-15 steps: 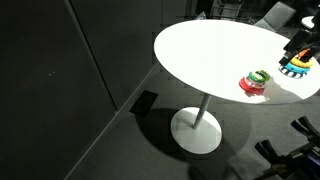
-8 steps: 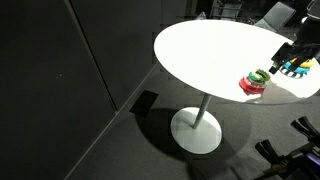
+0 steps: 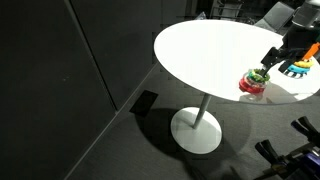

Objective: Put the green ring on the orange stand

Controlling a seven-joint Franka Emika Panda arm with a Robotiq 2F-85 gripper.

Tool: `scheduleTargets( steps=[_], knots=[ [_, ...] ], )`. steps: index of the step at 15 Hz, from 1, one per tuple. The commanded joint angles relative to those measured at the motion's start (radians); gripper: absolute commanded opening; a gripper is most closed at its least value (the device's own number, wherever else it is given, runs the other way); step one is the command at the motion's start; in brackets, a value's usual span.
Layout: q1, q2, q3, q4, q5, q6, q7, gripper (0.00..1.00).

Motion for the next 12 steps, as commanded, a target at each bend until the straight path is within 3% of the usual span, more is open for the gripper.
scheduleTargets(
  steps=[1, 12],
  knots=[
    [0.005, 0.035, 0.011, 0.037, 0.019, 0.018, 0.004, 1.00],
    [0.014, 0.063, 0.021, 0.047, -0.008, 0.033, 0.019, 1.00]
  ],
)
